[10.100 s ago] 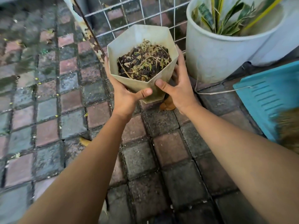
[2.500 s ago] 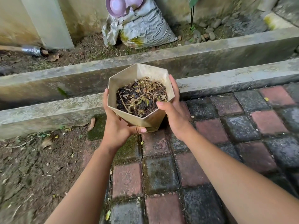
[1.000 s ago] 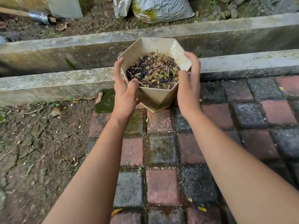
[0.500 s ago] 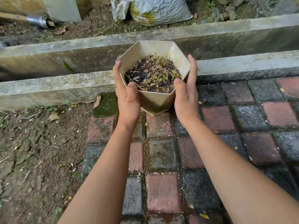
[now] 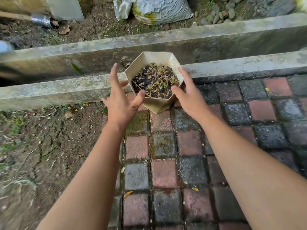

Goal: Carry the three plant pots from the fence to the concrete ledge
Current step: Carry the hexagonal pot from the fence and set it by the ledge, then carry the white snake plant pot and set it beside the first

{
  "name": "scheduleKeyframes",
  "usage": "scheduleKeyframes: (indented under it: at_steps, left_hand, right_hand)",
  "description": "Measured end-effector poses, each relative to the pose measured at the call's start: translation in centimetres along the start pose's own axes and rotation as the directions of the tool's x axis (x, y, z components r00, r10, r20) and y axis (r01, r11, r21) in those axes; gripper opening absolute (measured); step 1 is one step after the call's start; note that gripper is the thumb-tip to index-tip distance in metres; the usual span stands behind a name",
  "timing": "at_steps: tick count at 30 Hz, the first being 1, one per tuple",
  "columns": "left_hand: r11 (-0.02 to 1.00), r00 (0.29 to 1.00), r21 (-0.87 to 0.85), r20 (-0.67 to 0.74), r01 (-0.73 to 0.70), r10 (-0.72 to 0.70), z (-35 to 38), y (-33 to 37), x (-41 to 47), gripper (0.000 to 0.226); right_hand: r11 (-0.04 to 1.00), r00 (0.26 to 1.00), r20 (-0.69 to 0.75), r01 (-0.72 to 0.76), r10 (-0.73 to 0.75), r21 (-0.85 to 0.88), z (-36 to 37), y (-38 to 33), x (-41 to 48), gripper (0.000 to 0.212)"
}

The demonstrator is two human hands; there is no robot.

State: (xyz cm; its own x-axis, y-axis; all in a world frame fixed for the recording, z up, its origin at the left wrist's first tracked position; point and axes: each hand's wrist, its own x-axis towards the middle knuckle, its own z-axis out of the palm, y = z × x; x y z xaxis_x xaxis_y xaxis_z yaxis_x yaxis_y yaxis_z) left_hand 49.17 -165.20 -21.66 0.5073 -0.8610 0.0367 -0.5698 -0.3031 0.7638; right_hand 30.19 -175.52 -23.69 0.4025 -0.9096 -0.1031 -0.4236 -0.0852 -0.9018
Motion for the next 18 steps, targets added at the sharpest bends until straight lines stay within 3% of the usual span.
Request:
scheduleKeyframes:
  at_steps: [3,7,12,18]
  left_hand:
    - [0.998,0.982,0.025,0.175,0.063,-0.066,-3.6,6.1,-1.6,0.102]
    - [0.997,0.931,-0.074,0.364,0.026,0.002,-10.4,15.5,-3.5,0.083]
    - [0.982,0.920,-0.146,0.387,0.124,-0.059,-20.0,29.5,-5.7,0.064]
    - [0.940,0.896,-0.338,0.431,0.047,0.110,-29.7,48.5,-9.2,0.052]
  right_hand:
    - [0.991,0.998,0.068,-0.003,0.012,-0.137,-3.8,-5.7,-2.5,0.072]
    - [0.974,0.992,0.125,0.027,0.001,-0.224,-10.8,-15.1,-6.6,0.068]
    - [0.981,0.999,0.045,-0.015,0.024,-0.191,-20.7,-29.1,-12.4,0.066]
    - [0.988,0.989,-0.147,0.011,-0.034,-0.157,-32.2,-45.0,-20.7,0.046]
